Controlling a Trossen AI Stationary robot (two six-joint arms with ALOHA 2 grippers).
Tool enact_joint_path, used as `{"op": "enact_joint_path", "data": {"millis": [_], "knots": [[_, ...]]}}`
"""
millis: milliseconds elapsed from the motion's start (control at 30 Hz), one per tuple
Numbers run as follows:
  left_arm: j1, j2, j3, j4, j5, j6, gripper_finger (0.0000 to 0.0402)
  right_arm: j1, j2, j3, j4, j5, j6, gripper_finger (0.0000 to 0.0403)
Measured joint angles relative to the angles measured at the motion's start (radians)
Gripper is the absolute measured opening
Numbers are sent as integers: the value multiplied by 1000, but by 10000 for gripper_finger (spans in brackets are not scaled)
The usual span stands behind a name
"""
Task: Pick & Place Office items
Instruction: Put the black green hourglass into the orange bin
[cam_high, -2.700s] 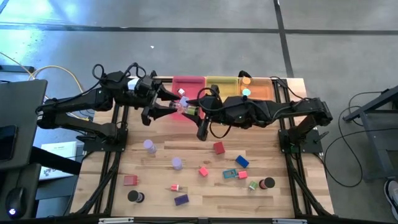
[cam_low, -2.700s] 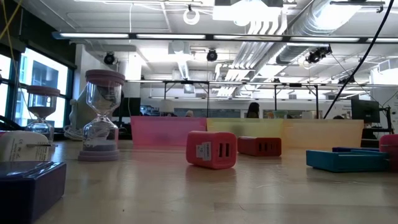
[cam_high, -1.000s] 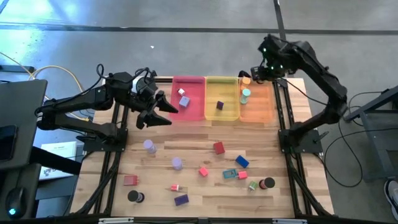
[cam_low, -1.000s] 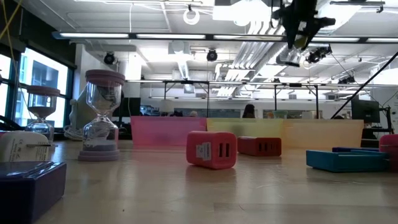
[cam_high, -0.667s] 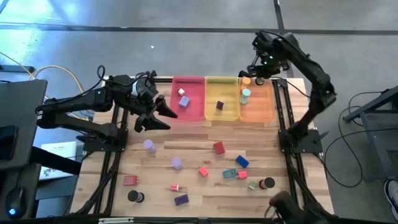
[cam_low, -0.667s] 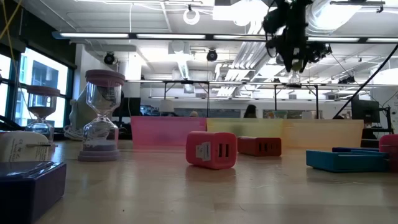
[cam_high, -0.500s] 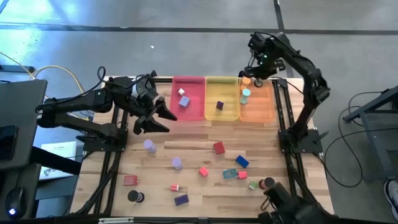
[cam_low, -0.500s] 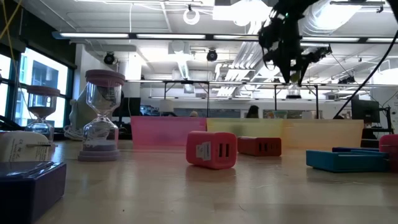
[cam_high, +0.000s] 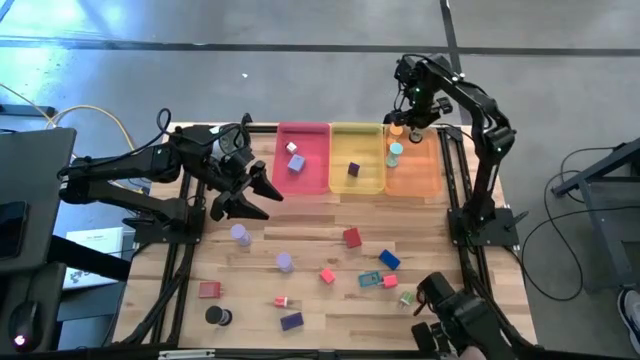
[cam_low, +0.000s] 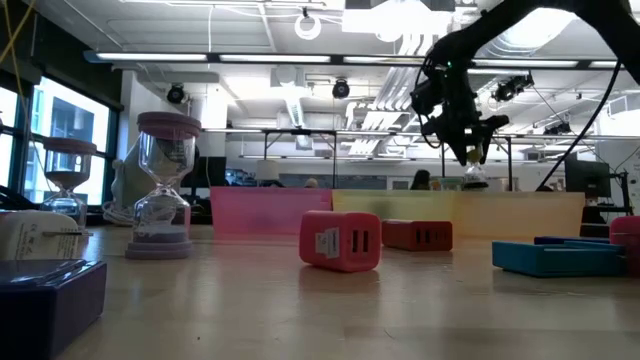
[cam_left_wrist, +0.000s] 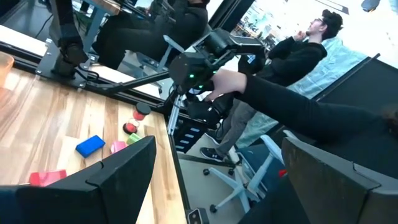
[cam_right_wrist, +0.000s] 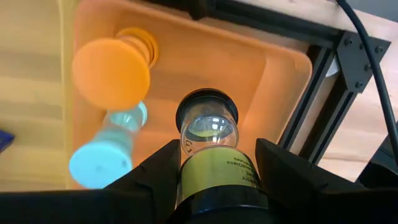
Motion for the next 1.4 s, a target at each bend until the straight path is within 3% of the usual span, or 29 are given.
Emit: {"op": "enact_joint_path", "data": {"millis": [1000,1167,1400], "knots": [[0,0,0,-1,-5,-31,339,-22,87,-5,108,48,-3,184],[0,0,0,-1,-6,-34,339,-22,87,-78,121,48,-3,201],[0,9,0,-1,-7,-34,339,-28,87,-211,257,23,-28,184]]}}
